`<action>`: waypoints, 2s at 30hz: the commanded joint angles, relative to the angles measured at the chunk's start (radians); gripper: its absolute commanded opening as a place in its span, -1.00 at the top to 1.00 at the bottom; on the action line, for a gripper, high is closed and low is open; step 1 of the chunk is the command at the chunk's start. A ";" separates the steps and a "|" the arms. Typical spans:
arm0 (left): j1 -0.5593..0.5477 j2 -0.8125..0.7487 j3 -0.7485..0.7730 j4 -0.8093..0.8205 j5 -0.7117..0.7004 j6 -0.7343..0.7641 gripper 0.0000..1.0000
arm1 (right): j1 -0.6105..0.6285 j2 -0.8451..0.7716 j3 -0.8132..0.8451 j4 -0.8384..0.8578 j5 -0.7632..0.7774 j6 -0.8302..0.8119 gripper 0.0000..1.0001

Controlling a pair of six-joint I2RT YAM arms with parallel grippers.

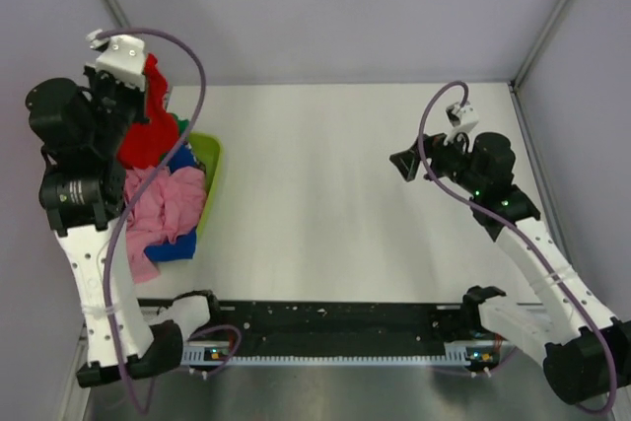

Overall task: Fold and stack the t-shirts
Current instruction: Grab crumpled tshirt from bin with the left arm, then move the tshirt to the center of the board

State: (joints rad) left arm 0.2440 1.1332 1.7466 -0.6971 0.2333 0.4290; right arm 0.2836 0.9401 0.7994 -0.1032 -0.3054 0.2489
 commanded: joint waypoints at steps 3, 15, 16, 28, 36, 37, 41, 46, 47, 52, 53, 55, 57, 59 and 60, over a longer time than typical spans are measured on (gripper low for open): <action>-0.530 0.118 -0.007 -0.065 0.057 0.037 1.00 | 0.003 0.020 0.184 -0.085 -0.026 0.122 -0.95; -1.049 0.586 0.017 -0.155 0.090 0.204 0.56 | -0.075 0.008 0.190 -0.246 0.113 0.161 -0.97; -1.060 0.614 0.034 -0.177 0.109 0.209 0.21 | -0.077 0.014 0.192 -0.259 0.129 0.155 -0.97; -0.712 0.418 -0.051 -0.206 0.002 0.091 -0.97 | 0.061 0.232 0.164 -0.316 0.163 0.069 -0.64; -0.318 0.194 -0.335 -0.173 0.030 0.194 -0.98 | 0.341 0.579 0.273 -0.280 0.229 -0.016 -0.82; -0.264 0.163 -0.355 -0.174 0.049 0.200 -0.98 | 0.344 0.641 0.302 -0.282 0.213 -0.013 -0.82; -0.126 0.097 -0.404 -0.200 0.107 0.241 -0.97 | 0.371 0.836 0.375 -0.279 0.163 -0.017 -0.48; -0.103 0.051 -0.429 -0.225 0.138 0.255 -0.97 | 0.385 0.801 0.411 -0.283 0.129 -0.020 1.00; -0.103 0.051 -0.417 -0.235 0.170 0.249 -0.97 | 0.385 0.760 0.425 -0.283 0.144 -0.026 1.00; -0.103 0.033 -0.365 -0.197 0.256 0.189 -0.97 | 0.385 0.539 0.630 -0.323 0.158 -0.088 1.00; -0.103 0.028 -0.357 -0.177 0.256 0.177 -0.97 | 0.385 0.501 0.690 -0.334 0.155 -0.102 1.00; -0.103 0.016 -0.348 -0.142 0.239 0.149 -0.97 | 0.385 0.441 0.820 -0.337 0.143 -0.126 1.00; -0.103 0.002 -0.342 -0.107 0.209 0.119 -0.97 | 0.385 0.393 0.947 -0.336 0.134 -0.154 1.00; -0.106 -0.007 -0.323 -0.094 0.190 0.099 -0.97 | 0.385 0.356 1.032 -0.326 0.149 -0.171 1.00; -0.104 -0.010 -0.314 -0.097 0.186 0.096 -0.98 | 0.385 0.341 1.056 -0.322 0.166 -0.169 1.00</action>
State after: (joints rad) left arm 0.1402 1.1698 1.3659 -0.8730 0.4267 0.5823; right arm 0.6598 1.4189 1.6993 -0.4728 -0.1577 0.1341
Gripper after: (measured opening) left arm 0.986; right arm 0.014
